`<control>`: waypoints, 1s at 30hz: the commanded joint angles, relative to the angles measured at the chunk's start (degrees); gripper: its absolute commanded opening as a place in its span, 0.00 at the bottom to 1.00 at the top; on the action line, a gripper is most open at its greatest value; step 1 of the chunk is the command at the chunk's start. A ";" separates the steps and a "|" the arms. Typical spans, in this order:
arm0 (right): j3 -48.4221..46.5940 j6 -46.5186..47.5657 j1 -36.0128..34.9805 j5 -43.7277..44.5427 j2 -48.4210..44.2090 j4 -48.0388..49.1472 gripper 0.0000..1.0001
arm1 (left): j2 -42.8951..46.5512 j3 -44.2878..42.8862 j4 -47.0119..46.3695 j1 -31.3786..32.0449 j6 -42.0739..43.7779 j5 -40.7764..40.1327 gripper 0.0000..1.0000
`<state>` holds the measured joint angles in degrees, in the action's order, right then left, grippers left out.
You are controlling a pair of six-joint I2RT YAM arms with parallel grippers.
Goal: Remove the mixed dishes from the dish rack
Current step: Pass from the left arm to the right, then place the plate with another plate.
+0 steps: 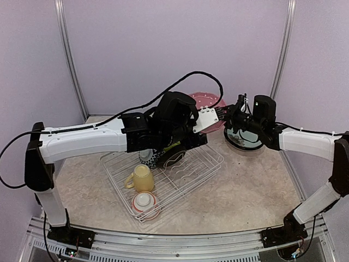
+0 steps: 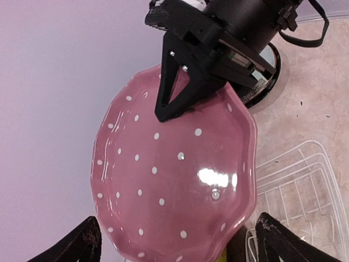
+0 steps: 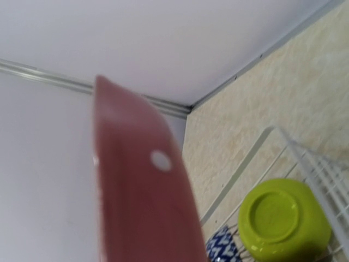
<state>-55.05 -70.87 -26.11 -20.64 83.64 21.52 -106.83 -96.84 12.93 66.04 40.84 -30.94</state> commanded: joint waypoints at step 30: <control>11.77 1.60 31.10 -4.84 -5.44 8.57 0.00 | 32.33 16.06 12.82 -31.32 -48.87 43.67 0.99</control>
<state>-42.41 -70.78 1.54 -24.27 80.62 25.89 -73.87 -81.71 27.44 35.27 -7.44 11.88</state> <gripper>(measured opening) 0.181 0.989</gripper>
